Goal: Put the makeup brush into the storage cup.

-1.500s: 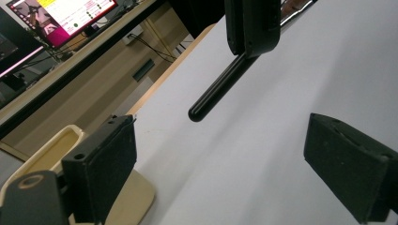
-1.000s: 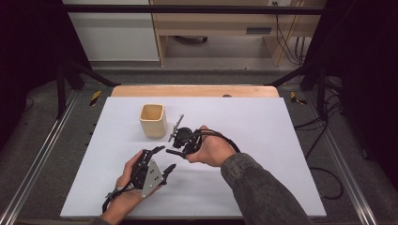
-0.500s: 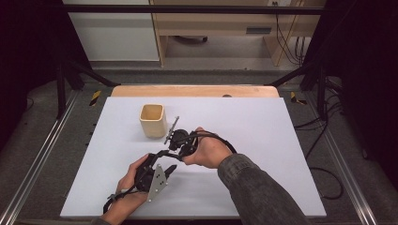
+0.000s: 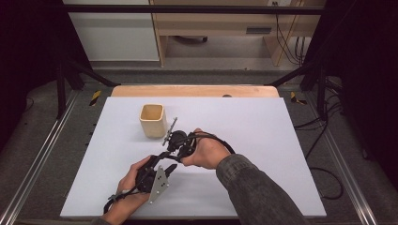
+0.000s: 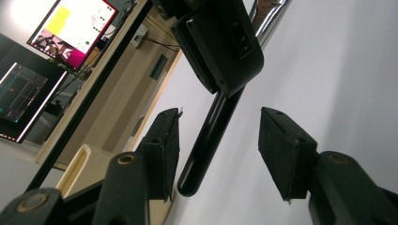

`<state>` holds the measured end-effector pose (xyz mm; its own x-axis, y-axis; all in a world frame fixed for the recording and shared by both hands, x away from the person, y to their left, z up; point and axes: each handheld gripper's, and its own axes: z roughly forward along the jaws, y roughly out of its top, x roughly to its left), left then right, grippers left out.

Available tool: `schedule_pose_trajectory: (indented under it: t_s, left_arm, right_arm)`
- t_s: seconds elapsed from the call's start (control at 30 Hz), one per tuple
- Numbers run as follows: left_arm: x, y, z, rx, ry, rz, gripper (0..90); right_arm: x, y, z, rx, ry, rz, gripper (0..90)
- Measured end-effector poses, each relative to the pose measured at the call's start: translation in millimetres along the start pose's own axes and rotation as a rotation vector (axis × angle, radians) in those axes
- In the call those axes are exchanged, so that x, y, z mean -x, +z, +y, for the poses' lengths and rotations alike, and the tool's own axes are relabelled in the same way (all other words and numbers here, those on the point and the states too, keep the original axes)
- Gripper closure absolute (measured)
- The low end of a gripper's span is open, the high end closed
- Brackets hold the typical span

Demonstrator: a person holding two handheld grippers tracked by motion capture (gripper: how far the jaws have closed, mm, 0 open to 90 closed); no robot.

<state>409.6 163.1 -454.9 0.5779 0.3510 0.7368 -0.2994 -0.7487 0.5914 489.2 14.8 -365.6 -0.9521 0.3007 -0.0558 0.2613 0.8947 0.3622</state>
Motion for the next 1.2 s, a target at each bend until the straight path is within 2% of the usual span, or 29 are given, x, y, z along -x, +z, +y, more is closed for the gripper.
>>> schedule_pose_trajectory:
  t_s: [0.57,1.2]
  left_arm:
    - [1.6,0.4,-0.1,0.003,0.042,-0.005,55.6]
    - [3.4,1.5,-2.2,-0.004,0.059,-0.016,59.9]
  right_arm:
    - [-2.3,2.7,2.4,-0.009,-0.007,0.009,79.5]
    - [-2.3,3.9,2.4,-0.014,-0.015,0.016,79.5]
